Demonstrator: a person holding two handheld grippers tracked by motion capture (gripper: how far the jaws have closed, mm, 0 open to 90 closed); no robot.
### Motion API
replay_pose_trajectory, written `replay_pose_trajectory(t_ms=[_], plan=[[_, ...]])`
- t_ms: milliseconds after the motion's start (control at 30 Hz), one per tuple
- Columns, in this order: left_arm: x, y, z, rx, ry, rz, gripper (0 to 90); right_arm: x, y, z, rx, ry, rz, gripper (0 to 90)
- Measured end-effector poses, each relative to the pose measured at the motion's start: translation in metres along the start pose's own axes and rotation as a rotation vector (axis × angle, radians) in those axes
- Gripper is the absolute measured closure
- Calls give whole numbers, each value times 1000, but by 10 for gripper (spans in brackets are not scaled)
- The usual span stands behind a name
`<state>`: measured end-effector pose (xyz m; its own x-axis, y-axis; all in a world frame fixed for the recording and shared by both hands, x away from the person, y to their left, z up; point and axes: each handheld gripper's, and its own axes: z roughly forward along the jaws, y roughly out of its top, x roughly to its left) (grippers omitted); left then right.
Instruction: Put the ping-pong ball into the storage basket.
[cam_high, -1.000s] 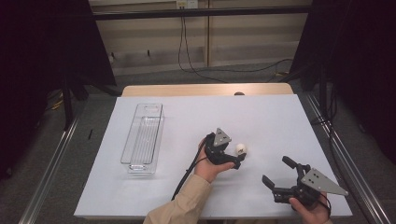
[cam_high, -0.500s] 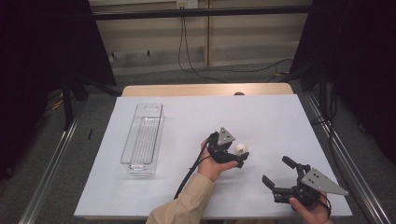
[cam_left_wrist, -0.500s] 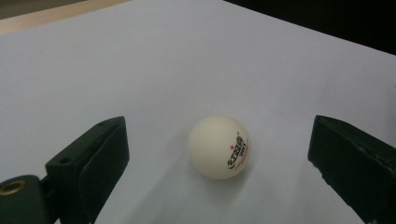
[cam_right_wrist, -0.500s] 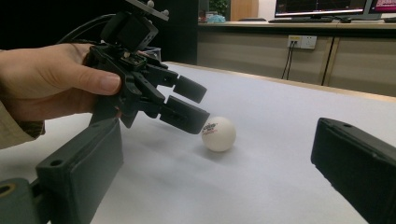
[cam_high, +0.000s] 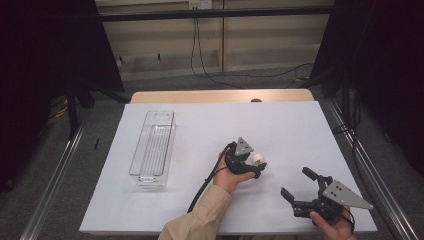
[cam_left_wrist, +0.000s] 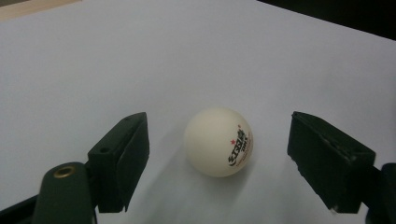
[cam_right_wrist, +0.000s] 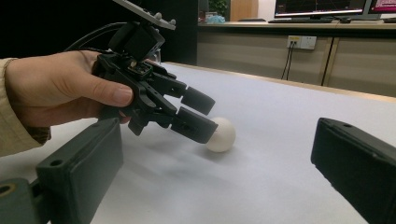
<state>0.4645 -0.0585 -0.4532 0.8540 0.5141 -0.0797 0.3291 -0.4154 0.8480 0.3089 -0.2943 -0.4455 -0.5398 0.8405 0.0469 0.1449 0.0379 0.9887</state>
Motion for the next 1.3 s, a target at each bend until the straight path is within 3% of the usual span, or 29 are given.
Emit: replay_pose_trajectory(t_ms=[433, 467, 733, 900, 1300], plan=[[-1, 4, 6, 43, -27, 19, 294, 0, 0, 0, 0, 1, 2, 19], [-2, 4, 8, 25, -36, 10, 298, 0, 0, 0, -2, 2, 4, 19], [-1, 5, 12, 82, -26, 22, 358, 0, 0, 0, -3, 1, 5, 19], [0, 4, 15, 94, -22, 11, 382, 0, 0, 0, -5, 2, 3, 20], [1, 5, 14, 86, -27, 8, 399, 0, 0, 0, -1, 1, 0, 20]])
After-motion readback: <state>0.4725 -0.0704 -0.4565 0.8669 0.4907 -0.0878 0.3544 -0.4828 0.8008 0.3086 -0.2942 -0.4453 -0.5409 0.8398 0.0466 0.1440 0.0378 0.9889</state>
